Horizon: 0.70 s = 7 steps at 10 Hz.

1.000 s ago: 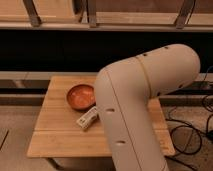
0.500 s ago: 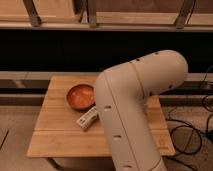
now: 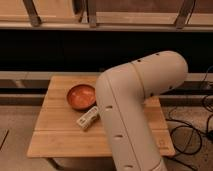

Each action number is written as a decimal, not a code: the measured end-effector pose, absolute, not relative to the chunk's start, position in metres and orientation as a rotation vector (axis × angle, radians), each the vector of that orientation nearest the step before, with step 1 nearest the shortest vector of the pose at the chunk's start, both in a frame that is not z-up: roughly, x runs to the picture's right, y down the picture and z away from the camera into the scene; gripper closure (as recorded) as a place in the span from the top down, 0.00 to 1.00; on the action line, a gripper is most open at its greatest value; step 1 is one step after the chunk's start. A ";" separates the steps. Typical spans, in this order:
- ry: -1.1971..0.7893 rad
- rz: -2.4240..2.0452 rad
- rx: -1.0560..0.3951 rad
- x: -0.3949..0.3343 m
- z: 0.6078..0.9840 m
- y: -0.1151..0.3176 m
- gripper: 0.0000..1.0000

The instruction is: Drag the pepper across the table

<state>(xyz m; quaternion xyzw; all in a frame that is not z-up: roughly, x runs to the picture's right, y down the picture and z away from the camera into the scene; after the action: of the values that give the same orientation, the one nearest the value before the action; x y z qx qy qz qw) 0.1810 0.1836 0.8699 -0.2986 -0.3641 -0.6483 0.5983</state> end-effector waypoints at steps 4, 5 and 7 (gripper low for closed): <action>-0.821 -1.469 -0.729 0.203 0.871 0.188 0.17; -0.797 -1.453 -0.747 0.215 0.871 0.188 0.17; -0.739 -1.412 -0.800 0.248 0.871 0.192 0.17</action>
<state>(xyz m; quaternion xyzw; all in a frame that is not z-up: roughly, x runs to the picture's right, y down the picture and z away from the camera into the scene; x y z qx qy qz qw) 0.2478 0.1919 0.8711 -0.3489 -0.3225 -0.6161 0.6282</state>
